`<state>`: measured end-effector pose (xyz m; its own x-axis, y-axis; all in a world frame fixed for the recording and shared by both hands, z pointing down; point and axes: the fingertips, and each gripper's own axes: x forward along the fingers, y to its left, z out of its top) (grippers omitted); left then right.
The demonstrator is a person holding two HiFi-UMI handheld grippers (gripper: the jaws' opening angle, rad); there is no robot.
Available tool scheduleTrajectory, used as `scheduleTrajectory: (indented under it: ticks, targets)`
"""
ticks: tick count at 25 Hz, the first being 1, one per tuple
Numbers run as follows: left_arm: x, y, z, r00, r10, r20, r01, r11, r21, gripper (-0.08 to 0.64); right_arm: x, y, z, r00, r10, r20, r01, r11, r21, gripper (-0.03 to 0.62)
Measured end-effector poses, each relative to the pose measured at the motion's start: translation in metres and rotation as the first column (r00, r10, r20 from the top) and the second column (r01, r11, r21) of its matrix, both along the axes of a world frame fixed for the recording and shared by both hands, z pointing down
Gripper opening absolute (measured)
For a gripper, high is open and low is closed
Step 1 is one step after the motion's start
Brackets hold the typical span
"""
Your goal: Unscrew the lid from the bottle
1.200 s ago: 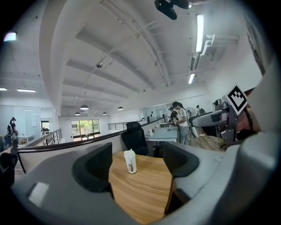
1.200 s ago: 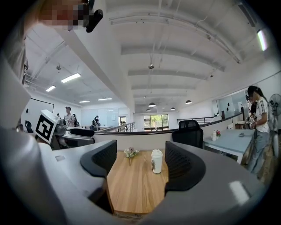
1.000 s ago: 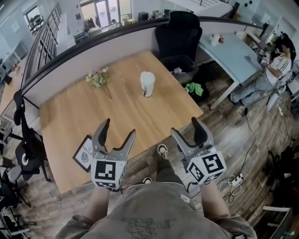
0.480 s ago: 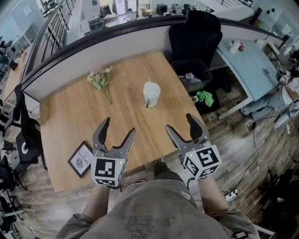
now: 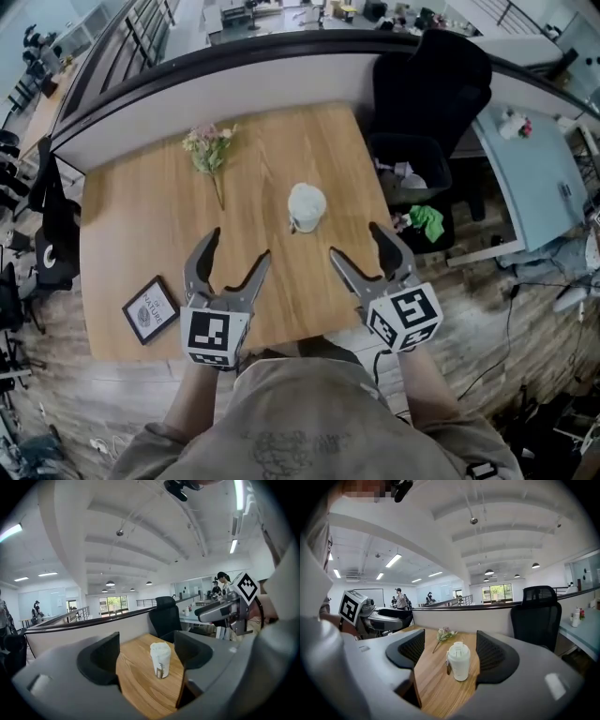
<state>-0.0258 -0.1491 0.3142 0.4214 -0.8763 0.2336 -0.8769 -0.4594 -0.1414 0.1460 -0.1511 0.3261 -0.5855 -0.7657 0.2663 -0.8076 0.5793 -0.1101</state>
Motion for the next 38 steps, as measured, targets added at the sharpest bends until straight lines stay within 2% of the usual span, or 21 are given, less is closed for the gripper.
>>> scheduleTrajectory:
  ticks: [5,11,19,22,25,28,30,33,38]
  targets:
    - [0.001,-0.01,0.003,0.999,-0.043,0.025,0.043,0.999,-0.006,0.364,0.002,-0.024,0.007,0.999,-0.051,0.005,0.051,0.999,-0.005,0.334]
    - [-0.004,-0.007,0.007,0.999,-0.042,0.023,0.043,0.999,-0.026,0.365,-0.005,-0.03,0.009,0.999,-0.046,0.024,0.046,0.999,-0.025,0.334]
    - [0.004,-0.02,0.022,0.998,0.057,0.035,-0.055,0.997,-0.045,0.381,-0.01,-0.039,0.02,1.0,-0.027,-0.002,0.026,0.998,-0.052,0.334]
    - [0.012,-0.032,0.034,0.992,0.111,0.058,-0.107,0.993,-0.059,0.386,-0.018,-0.048,0.026,0.998,-0.048,-0.049,0.046,0.998,-0.045,0.334]
    - [0.023,-0.044,0.053,0.981,0.174,0.09,-0.167,0.983,-0.075,0.399,-0.027,-0.06,0.033,0.99,-0.089,-0.112,0.085,0.996,-0.034,0.334]
    - [0.034,-0.058,0.078,0.969,0.227,0.099,-0.217,0.971,-0.101,0.399,-0.036,-0.077,0.042,0.986,-0.113,-0.12,0.108,0.993,-0.048,0.336]
    - [0.04,-0.069,0.099,0.964,0.252,0.086,-0.24,0.961,-0.136,0.4,-0.043,-0.087,0.052,0.984,-0.125,-0.127,0.118,0.991,-0.066,0.344]
    - [0.049,-0.081,0.132,0.958,0.282,0.051,-0.267,0.942,-0.202,0.43,-0.054,-0.098,0.07,0.98,-0.139,-0.141,0.127,0.988,-0.091,0.394]
    - [0.065,-0.099,0.177,0.948,0.318,0.025,-0.302,0.919,-0.252,0.446,-0.068,-0.115,0.101,0.976,-0.154,-0.151,0.135,0.982,-0.129,0.414]
